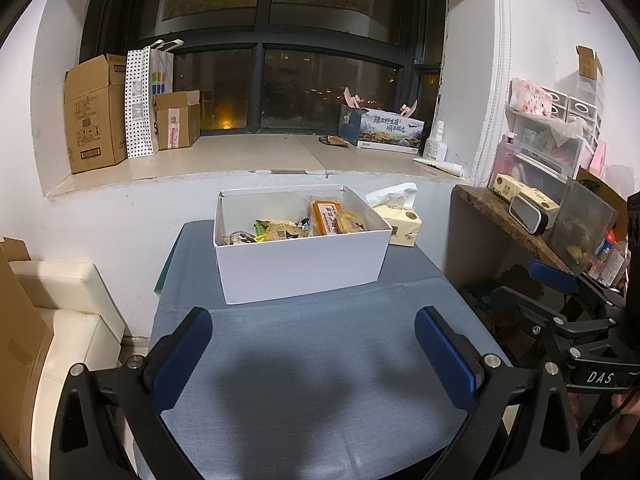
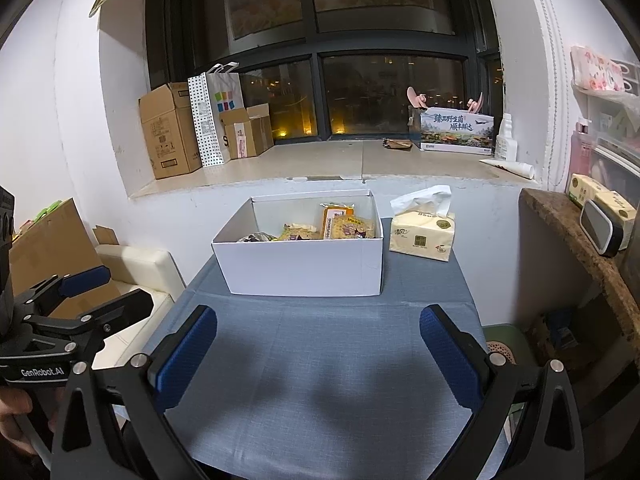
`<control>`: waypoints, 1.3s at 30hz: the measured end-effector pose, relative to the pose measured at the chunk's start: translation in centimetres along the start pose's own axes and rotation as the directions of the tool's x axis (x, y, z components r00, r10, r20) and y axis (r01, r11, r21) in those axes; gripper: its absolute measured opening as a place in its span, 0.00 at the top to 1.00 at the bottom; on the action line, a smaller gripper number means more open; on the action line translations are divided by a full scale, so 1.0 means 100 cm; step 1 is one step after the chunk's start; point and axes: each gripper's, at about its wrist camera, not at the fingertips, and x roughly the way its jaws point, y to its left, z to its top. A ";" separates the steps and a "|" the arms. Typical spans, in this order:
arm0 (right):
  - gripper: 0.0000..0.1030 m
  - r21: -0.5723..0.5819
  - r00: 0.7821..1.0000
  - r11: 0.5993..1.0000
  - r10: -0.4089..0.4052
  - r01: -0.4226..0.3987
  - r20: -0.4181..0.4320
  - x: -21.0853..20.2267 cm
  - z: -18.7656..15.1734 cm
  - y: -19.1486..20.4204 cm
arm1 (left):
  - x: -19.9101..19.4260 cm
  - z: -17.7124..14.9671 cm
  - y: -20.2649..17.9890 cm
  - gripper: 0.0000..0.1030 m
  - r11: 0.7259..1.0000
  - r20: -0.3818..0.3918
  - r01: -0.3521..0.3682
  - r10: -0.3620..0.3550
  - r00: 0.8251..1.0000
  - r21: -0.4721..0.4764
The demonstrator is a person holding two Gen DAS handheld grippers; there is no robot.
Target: Organize snacks
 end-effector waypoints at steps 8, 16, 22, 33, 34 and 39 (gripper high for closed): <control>0.00 0.000 1.000 1.000 0.002 -0.002 -0.002 0.001 -0.001 -0.001 | 0.001 0.000 -0.002 0.00 1.000 -0.004 -0.002 0.002 1.000 0.010; 0.00 -0.008 1.000 1.000 0.005 -0.005 -0.004 0.001 -0.003 0.000 | 0.002 0.000 -0.001 0.00 1.000 -0.009 -0.002 0.002 1.000 0.008; 0.00 -0.009 1.000 1.000 0.003 -0.003 -0.004 0.001 -0.002 0.000 | 0.003 0.000 -0.002 0.00 1.000 -0.013 -0.002 0.002 1.000 0.009; 0.00 -0.013 1.000 1.000 0.005 -0.006 -0.006 0.003 -0.001 -0.001 | 0.004 0.000 0.000 0.00 1.000 -0.016 -0.005 0.005 1.000 0.006; 0.00 -0.013 1.000 1.000 0.005 -0.005 -0.005 0.002 -0.001 0.000 | 0.004 0.000 0.000 0.00 1.000 -0.016 -0.005 0.005 1.000 0.005; 0.00 -0.016 1.000 1.000 0.005 -0.005 -0.006 0.002 -0.002 -0.001 | 0.004 0.000 0.000 0.00 1.000 -0.018 -0.002 0.002 1.000 0.008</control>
